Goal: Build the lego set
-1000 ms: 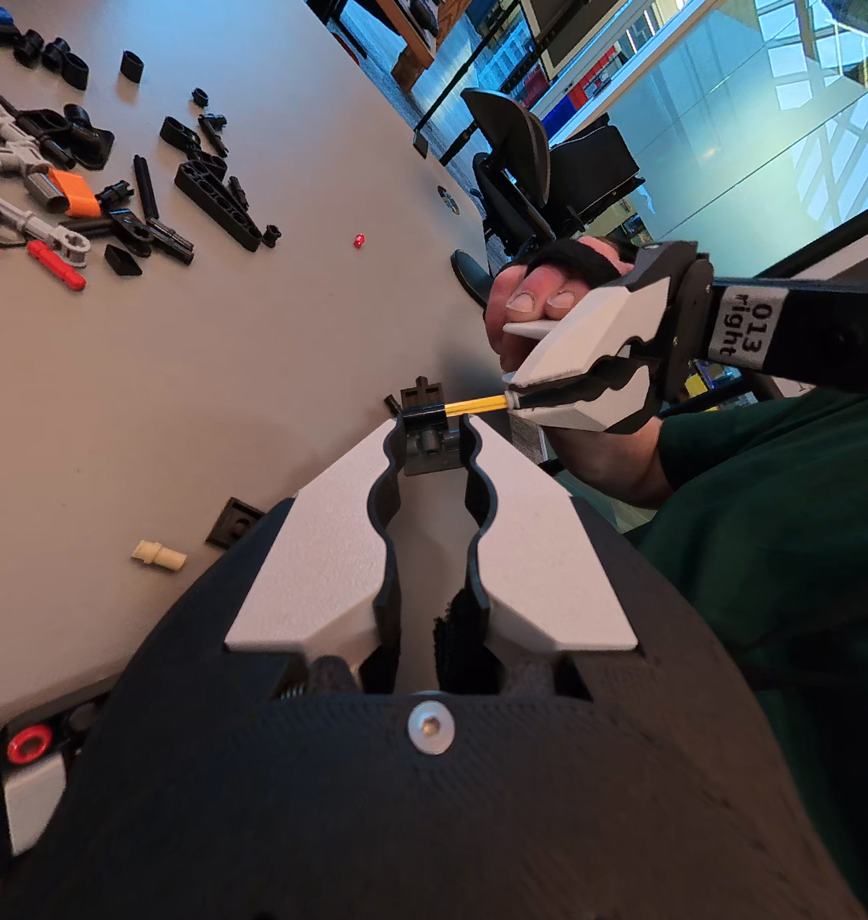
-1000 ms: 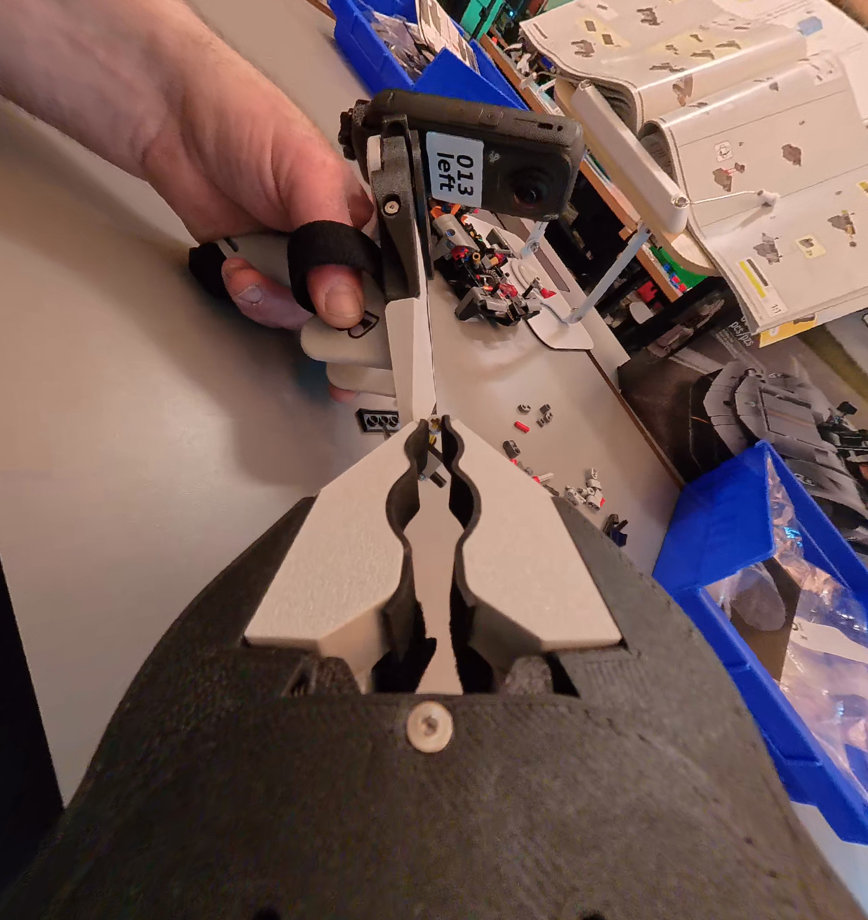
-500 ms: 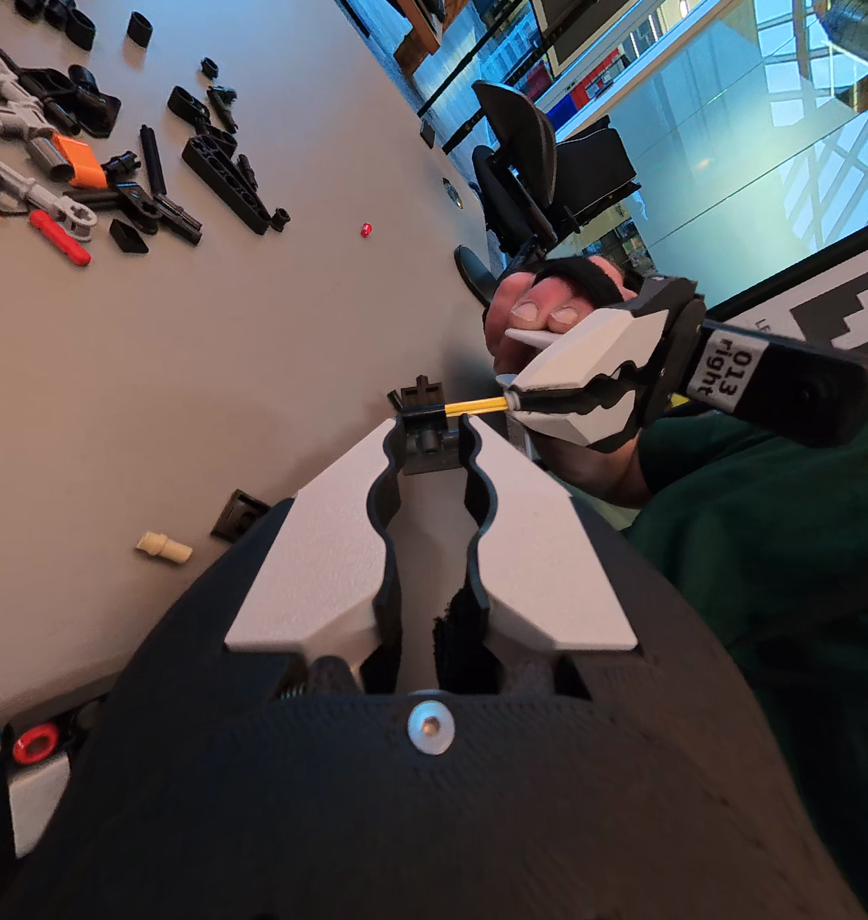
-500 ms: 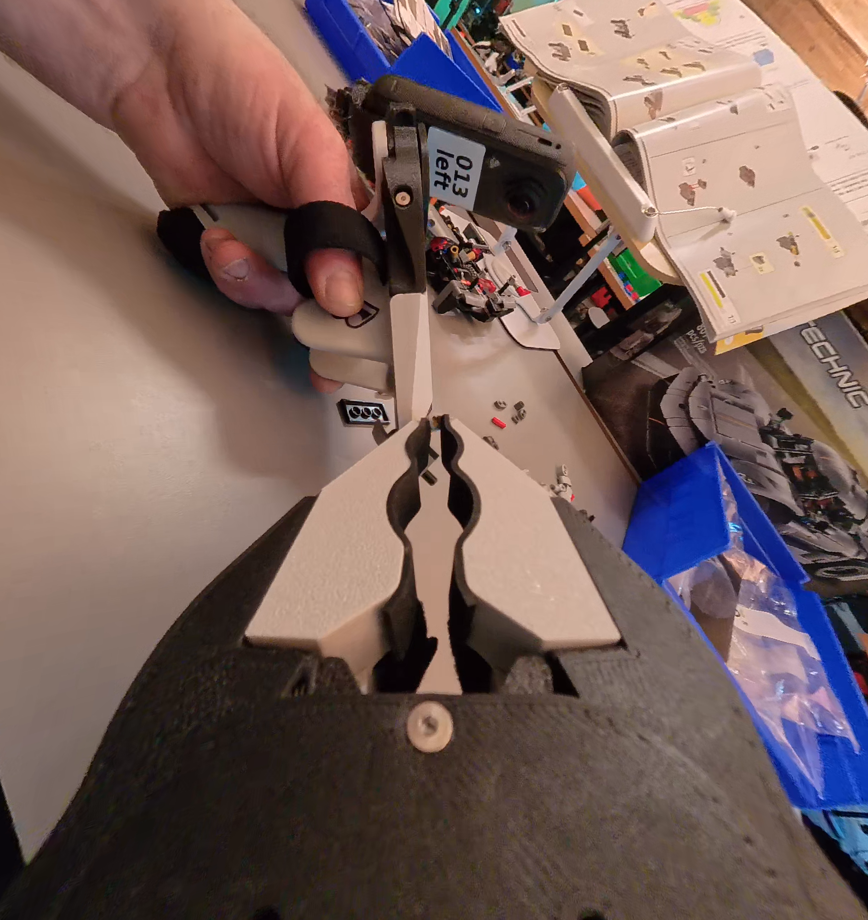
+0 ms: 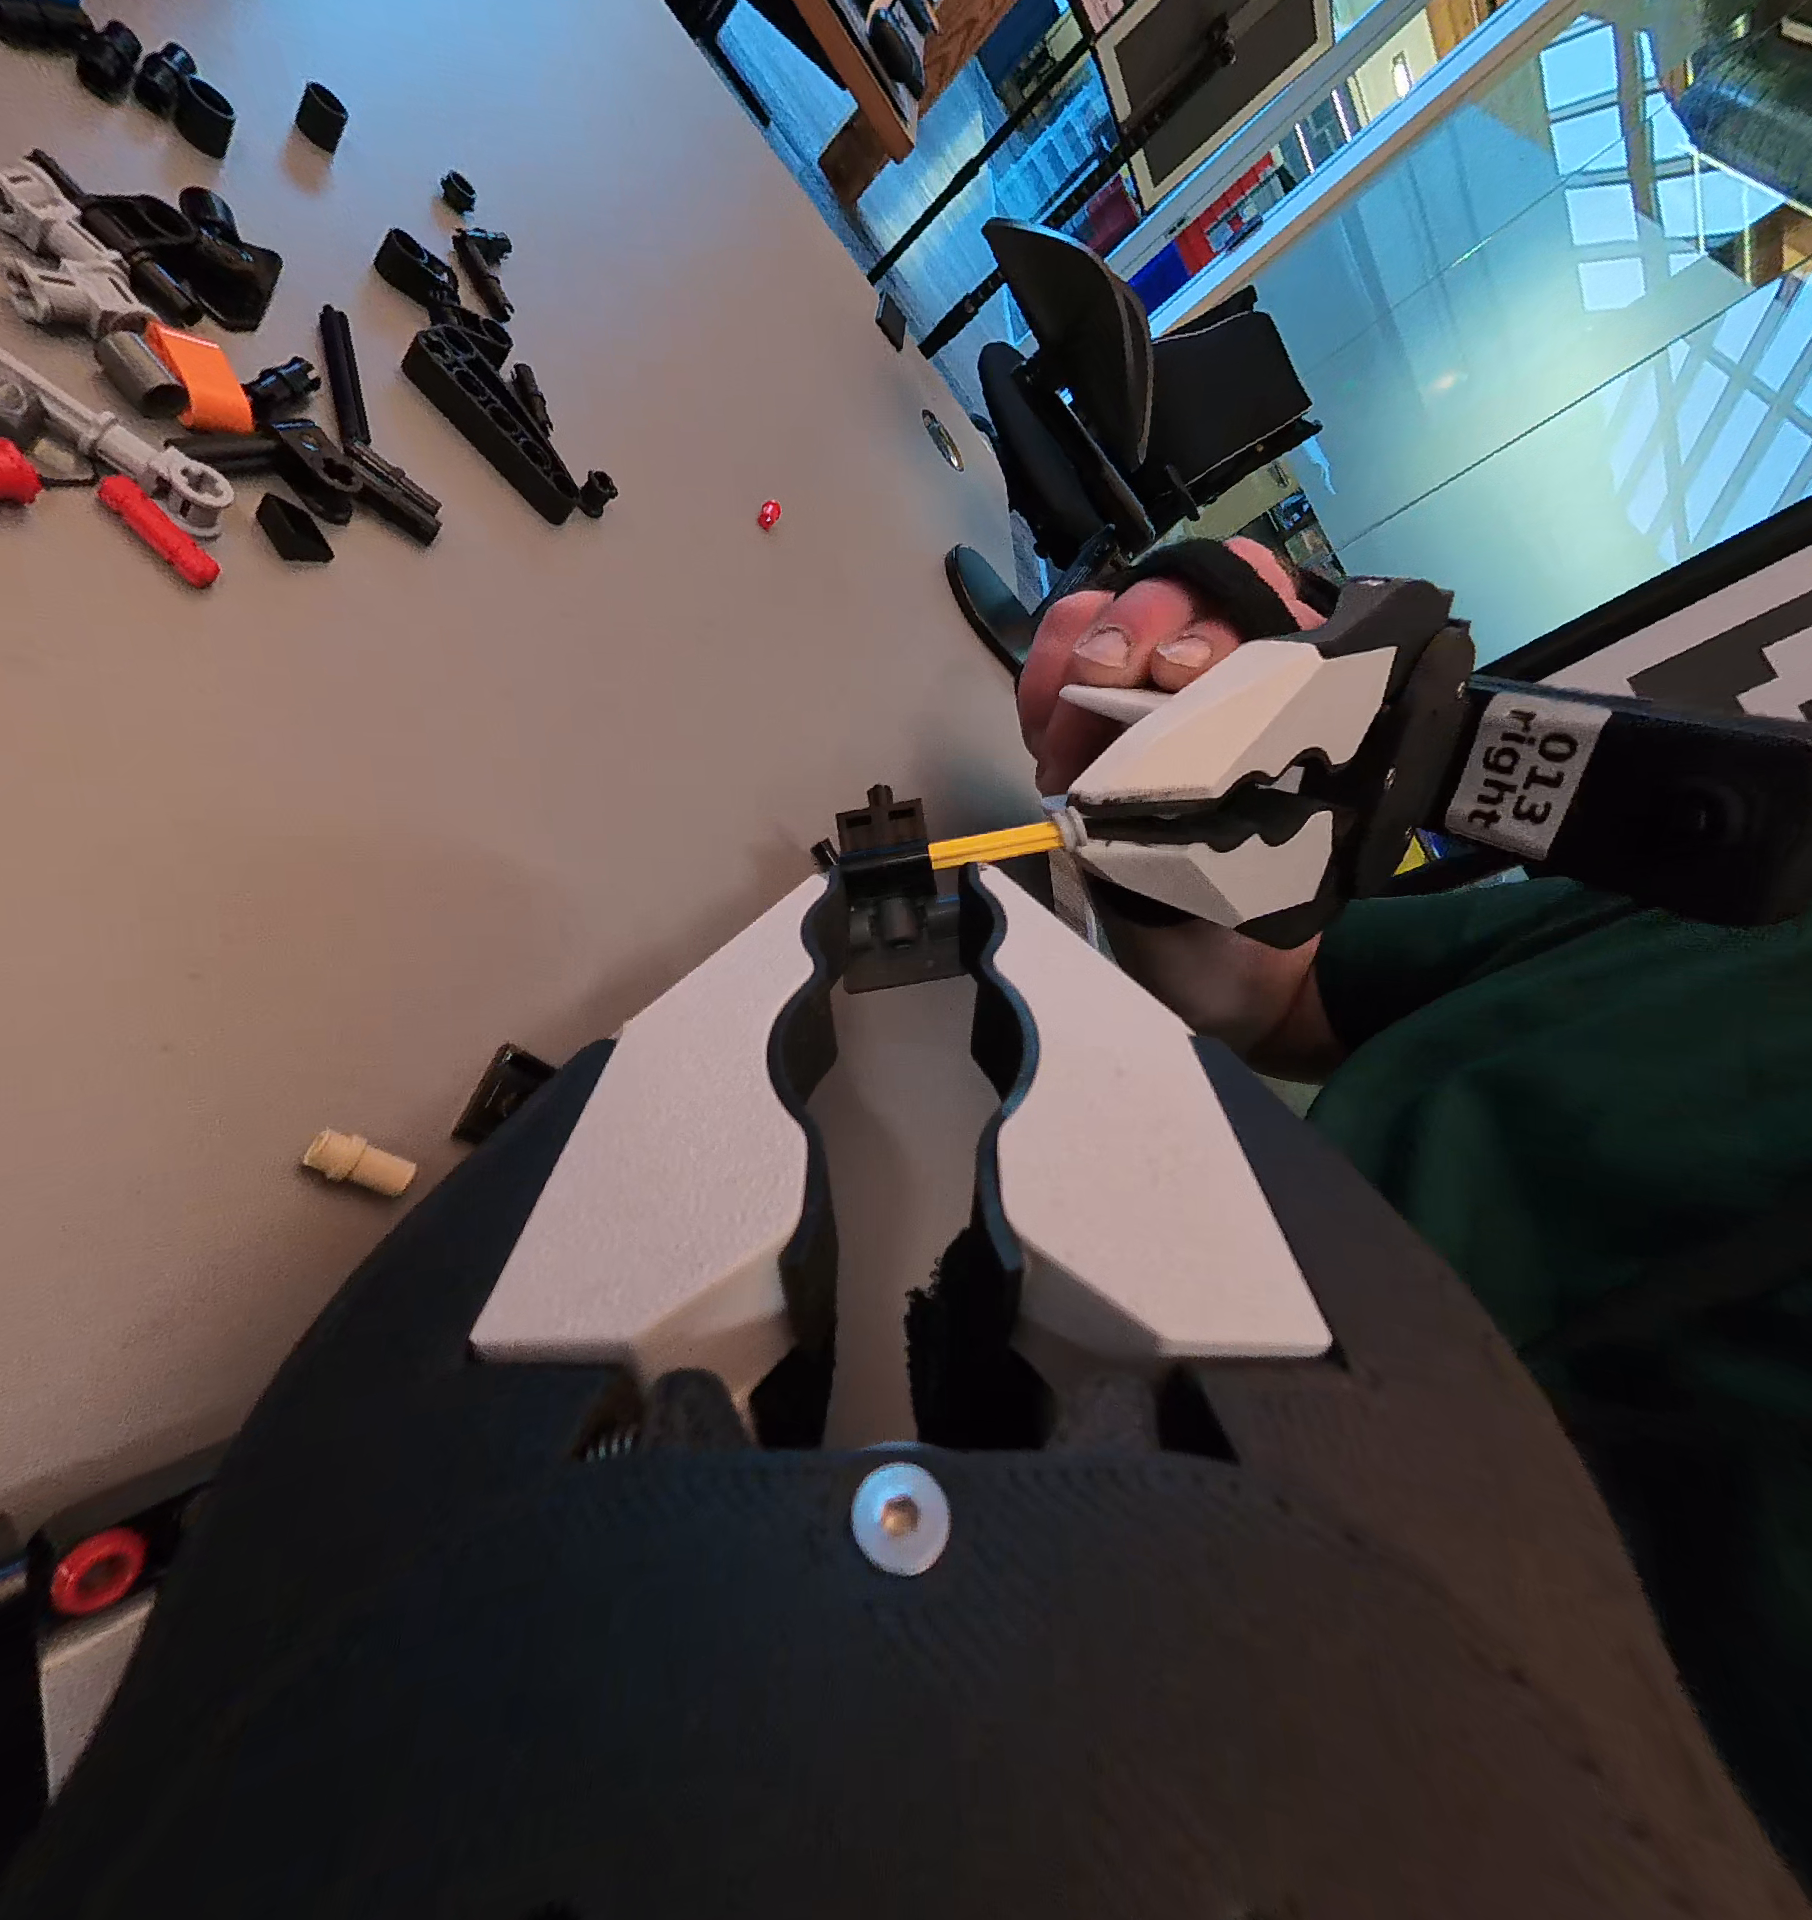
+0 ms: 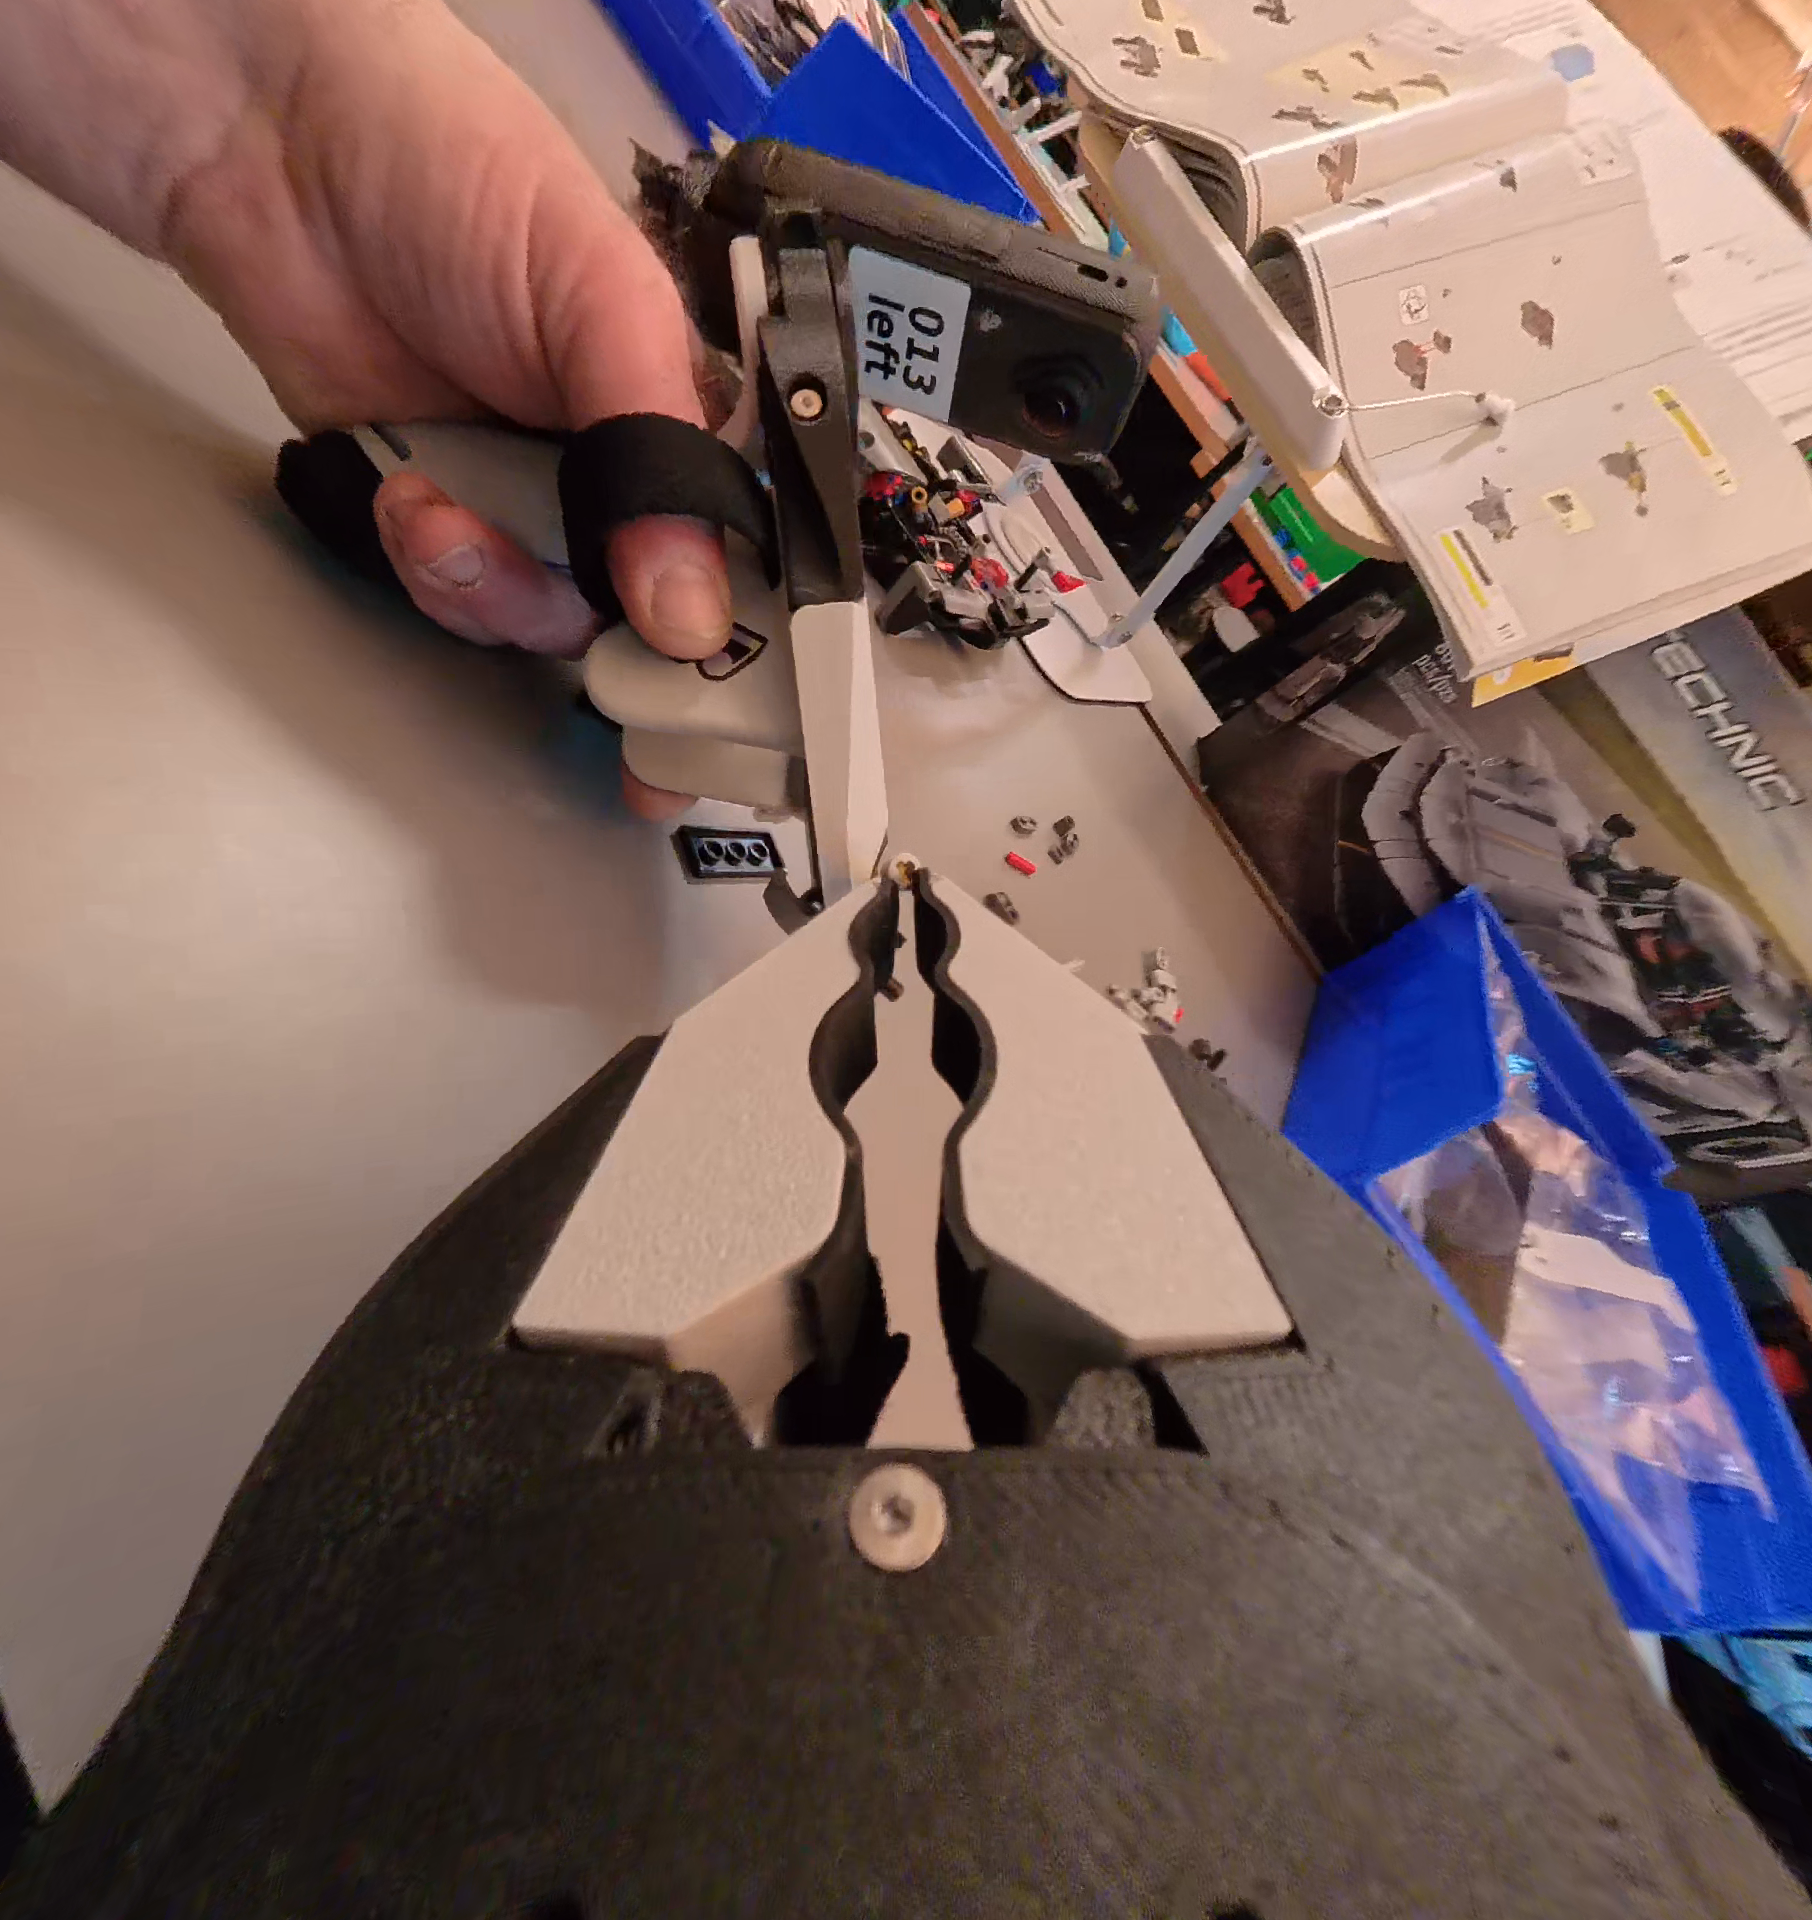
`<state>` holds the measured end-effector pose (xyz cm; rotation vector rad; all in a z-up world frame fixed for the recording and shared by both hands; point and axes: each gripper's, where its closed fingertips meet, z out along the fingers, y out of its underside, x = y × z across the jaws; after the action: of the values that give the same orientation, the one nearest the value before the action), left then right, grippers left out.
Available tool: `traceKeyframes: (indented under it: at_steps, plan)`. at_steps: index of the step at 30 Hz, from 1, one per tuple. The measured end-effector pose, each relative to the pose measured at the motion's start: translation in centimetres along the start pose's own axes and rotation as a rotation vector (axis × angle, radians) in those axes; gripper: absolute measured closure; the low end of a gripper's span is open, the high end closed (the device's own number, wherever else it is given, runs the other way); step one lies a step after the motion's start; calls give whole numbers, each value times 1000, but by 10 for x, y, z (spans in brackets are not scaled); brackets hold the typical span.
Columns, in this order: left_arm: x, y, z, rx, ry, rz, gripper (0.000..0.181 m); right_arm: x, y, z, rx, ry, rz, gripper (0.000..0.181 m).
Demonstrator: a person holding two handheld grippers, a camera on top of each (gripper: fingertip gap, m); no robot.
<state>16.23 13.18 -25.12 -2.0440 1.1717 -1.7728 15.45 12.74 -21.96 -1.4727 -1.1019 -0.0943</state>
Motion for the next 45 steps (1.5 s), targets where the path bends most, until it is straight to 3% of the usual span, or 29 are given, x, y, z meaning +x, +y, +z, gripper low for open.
traceKeyframes:
  at_steps: [15,22,32,45]
  plan:
    - [1,0,1,-6,10,10,162,1,-4,0,35,-60,133,171]
    - [2,0,2,-9,14,13,162,2,-6,-1,71,-174,287,169]
    - [2,1,2,-15,14,13,162,-3,-2,2,39,-208,253,176]
    - [10,-3,3,-6,97,-42,162,2,-7,0,145,-138,242,177]
